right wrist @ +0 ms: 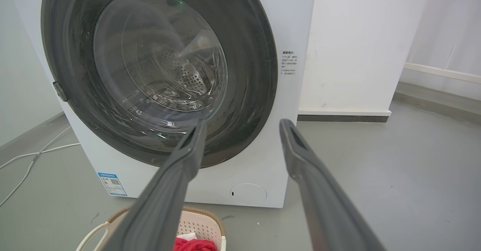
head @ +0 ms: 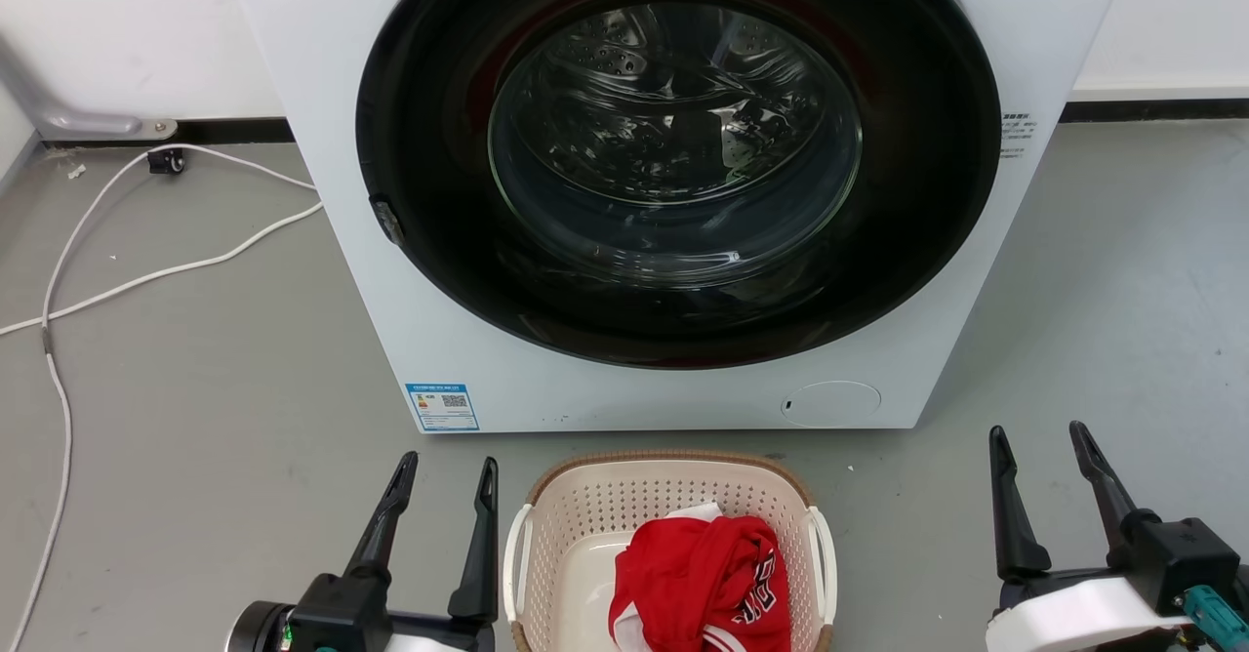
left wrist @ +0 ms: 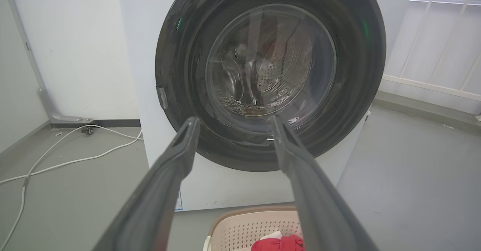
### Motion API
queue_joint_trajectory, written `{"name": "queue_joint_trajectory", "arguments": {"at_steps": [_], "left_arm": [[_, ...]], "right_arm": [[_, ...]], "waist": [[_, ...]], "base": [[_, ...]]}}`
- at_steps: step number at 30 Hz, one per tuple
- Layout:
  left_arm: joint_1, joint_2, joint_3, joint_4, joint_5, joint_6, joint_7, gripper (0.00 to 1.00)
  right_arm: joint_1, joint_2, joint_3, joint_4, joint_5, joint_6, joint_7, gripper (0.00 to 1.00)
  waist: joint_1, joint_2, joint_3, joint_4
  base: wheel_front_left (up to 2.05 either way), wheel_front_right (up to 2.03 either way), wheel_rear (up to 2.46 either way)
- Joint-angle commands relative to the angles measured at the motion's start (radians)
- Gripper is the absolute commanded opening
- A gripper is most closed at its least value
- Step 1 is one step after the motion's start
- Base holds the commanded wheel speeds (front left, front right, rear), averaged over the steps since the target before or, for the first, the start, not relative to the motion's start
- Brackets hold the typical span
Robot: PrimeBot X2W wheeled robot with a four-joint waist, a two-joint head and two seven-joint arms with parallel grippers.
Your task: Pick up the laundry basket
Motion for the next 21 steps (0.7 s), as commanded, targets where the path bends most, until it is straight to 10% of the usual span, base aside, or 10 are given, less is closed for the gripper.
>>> {"name": "queue_joint_trajectory", "arguments": {"at_steps": [1, 21], "left_arm": [[0.008, 0.0, 0.003, 0.007, 0.012, -0.007, -0.008, 1.0], [-0.004, -0.001, -0.013, 0.092, -0.04, 0.0, -0.006, 1.0]], "right_arm": [[-0.004, -0.001, 0.002, 0.004, -0.007, 0.0, -0.005, 1.0], [-0.006, -0.001, 0.018, 0.028, 0.039, 0.0, -0.005, 1.0]], "waist": [[0.0, 0.0, 0.0, -0.001], [0.0, 0.0, -0.001, -0.005]], "base": [[0.0, 0.0, 0.0], [0.0, 0.0, 0.0]]}}
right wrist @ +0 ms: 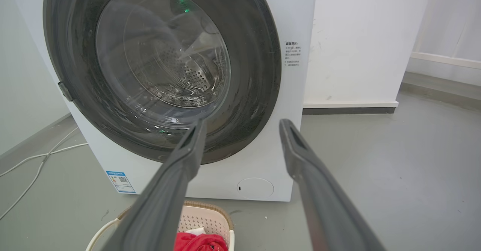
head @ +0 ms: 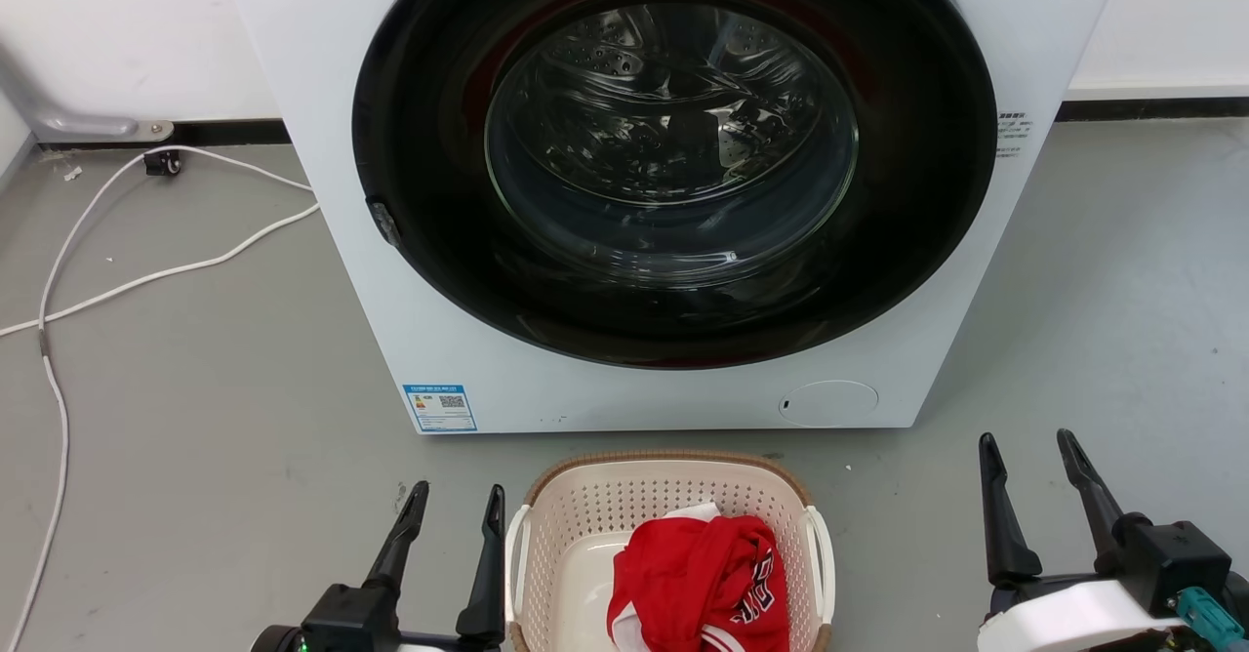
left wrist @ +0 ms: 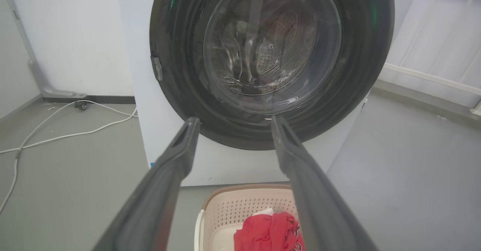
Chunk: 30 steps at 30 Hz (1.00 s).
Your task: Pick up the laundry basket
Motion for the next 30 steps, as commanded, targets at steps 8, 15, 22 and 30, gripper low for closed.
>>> {"name": "queue_joint_trajectory", "arguments": {"at_steps": [8, 15, 22, 30], "left_arm": [[-0.003, 0.0, -0.001, 0.0, 0.007, 0.003, -0.003, 1.0], [0.002, 0.0, -0.004, 0.002, 0.004, 0.007, -0.003, 1.0], [-0.01, 0.0, 0.003, 0.011, 0.001, 0.008, -0.003, 1.0], [-0.105, 0.0, 0.042, 0.049, 0.031, 0.011, -0.003, 1.0]], "right_arm": [[-0.005, -0.001, -0.002, 0.006, 0.005, 0.0, -0.002, 1.0], [-0.007, -0.001, -0.001, 0.006, 0.012, 0.0, -0.002, 1.0], [-0.02, -0.001, 0.004, 0.016, 0.006, 0.0, -0.002, 1.0], [-0.106, -0.001, 0.025, 0.067, -0.03, 0.0, -0.002, 1.0]], "waist": [[0.0, 0.0, -0.004, 0.004], [0.0, 0.0, -0.004, 0.007], [0.0, 0.0, 0.04, 0.0], [0.0, 0.0, 0.205, -0.019]], "base": [[0.0, 0.0, 0.0], [0.0, 0.0, 0.0], [0.0, 0.0, 0.0], [0.0, 0.0, 0.0]]}}
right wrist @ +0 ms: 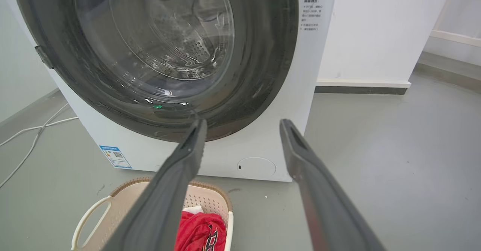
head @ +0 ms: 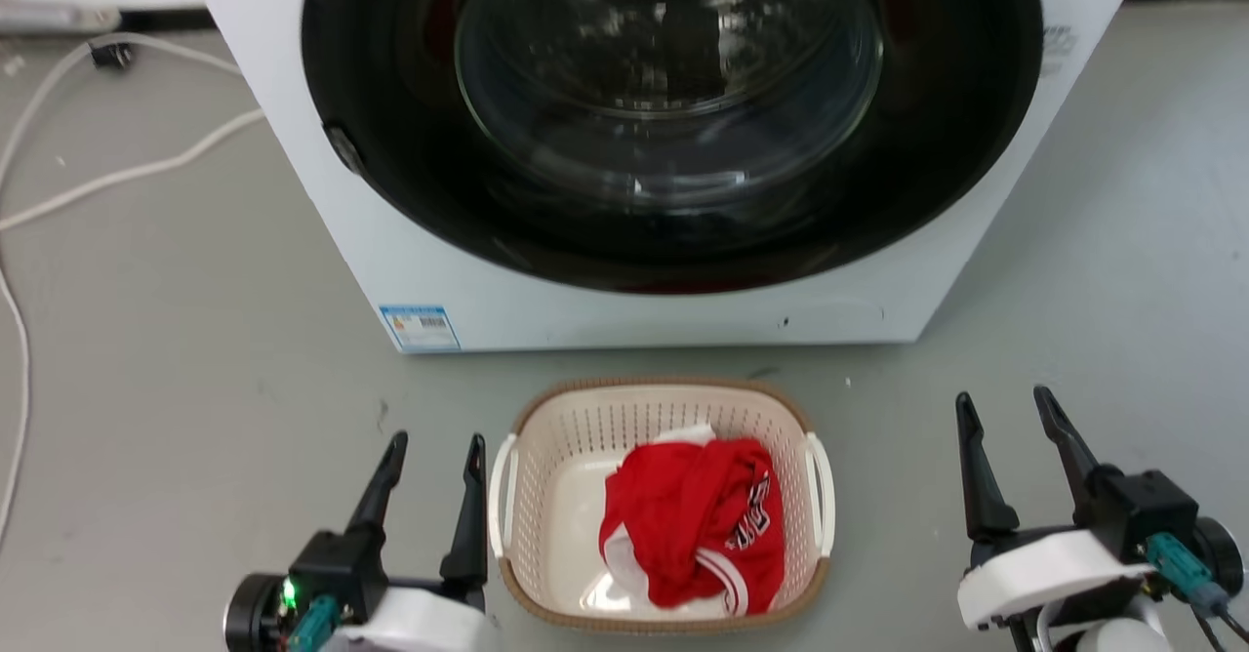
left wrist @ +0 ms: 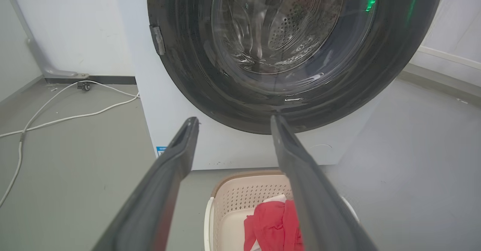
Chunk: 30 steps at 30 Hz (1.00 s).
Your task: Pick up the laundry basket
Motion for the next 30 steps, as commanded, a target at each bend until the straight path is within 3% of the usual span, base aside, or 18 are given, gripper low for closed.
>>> {"name": "queue_joint_trajectory", "arguments": {"at_steps": [1, 7, 18, 30], "left_arm": [[-0.045, 0.0, 0.013, 0.015, 0.021, -0.007, -0.003, 1.0], [-0.168, 0.006, 0.05, 0.089, 0.072, -0.029, -0.003, 1.0], [-0.385, 0.071, 0.064, 0.251, 0.095, -0.072, -0.003, 1.0], [-0.642, 0.129, -0.039, 0.695, 0.022, -0.088, 0.029, 1.0]], "right_arm": [[-0.046, -0.001, 0.002, 0.024, 0.007, 0.0, -0.002, 1.0], [-0.176, 0.0, 0.003, 0.105, -0.017, 0.0, 0.002, 1.0], [-0.396, -0.001, 0.062, 0.241, -0.038, 0.0, 0.002, 1.0], [-0.593, -0.001, 0.103, 0.568, 0.009, 0.0, 0.145, 1.0]], "waist": [[0.0, 0.0, 0.104, -0.015], [0.0, 0.0, 0.247, -0.022], [0.0, 0.0, 0.464, -0.038], [0.0, 0.0, 0.58, -0.047]], "base": [[0.0, 0.0, 0.0], [0.0, 0.0, 0.0], [0.0, 0.0, 0.0], [0.0, 0.0, 0.0]]}}
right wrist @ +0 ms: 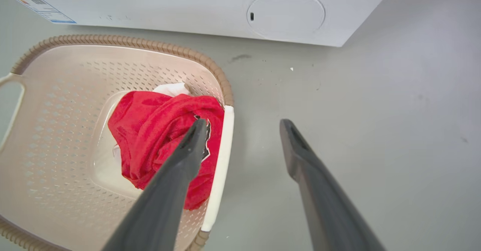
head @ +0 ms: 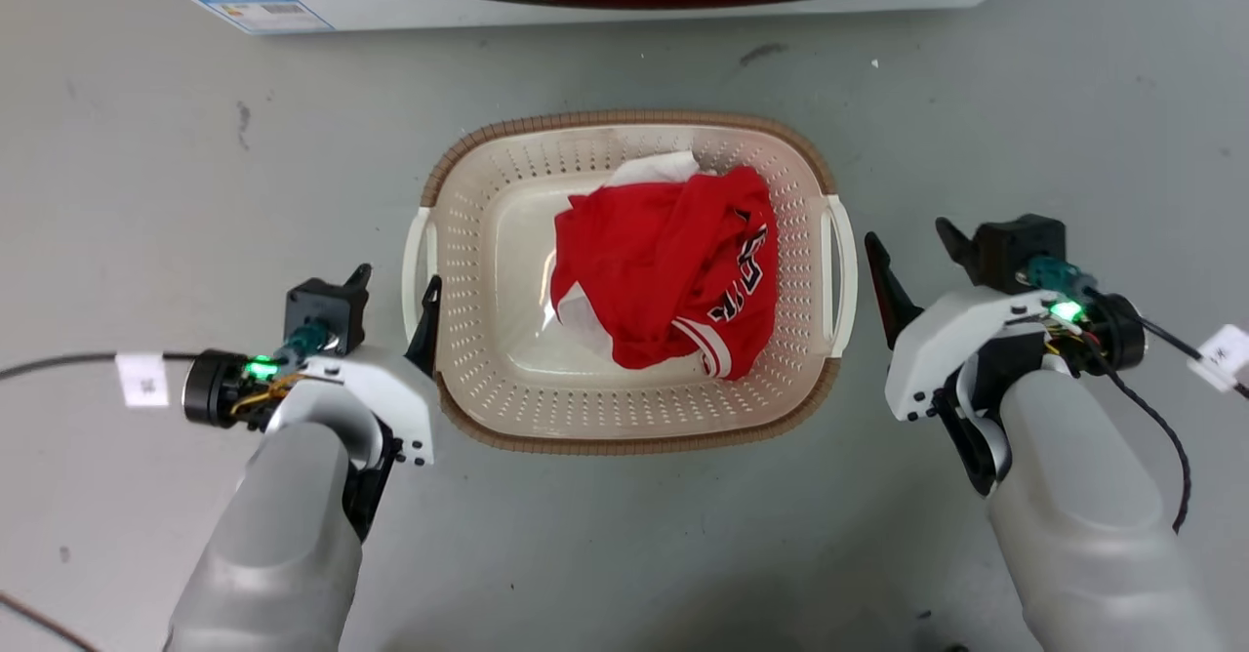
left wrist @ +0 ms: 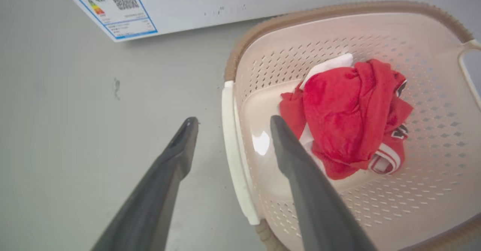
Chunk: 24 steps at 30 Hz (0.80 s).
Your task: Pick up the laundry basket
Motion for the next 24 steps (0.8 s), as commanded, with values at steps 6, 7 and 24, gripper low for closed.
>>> {"name": "queue_joint_trajectory", "arguments": {"at_steps": [6, 7, 24], "left_arm": [[-0.134, 0.043, -0.148, 0.124, -0.104, 0.0, 0.049, 1.0], [-0.152, 0.05, -0.171, 0.138, -0.121, 0.0, 0.058, 1.0], [-0.331, 0.136, -0.465, 0.215, -0.381, -0.001, 0.239, 1.0]], "right_arm": [[-0.118, -0.001, 0.075, 0.135, 0.104, -0.001, 0.098, 1.0], [-0.135, 0.0, 0.091, 0.155, 0.108, 0.0, 0.113, 1.0], [-0.334, 0.0, 0.235, 0.377, 0.224, -0.001, 0.292, 1.0]], "waist": [[-0.0003, 0.0, 0.062, -0.013], [-0.0003, 0.0, 0.069, -0.014], [-0.0003, 0.0, 0.168, 0.009]], "base": [[0.0, 0.0, 0.0], [0.0, 0.0, 0.0], [0.0, 0.0, 0.0]]}}
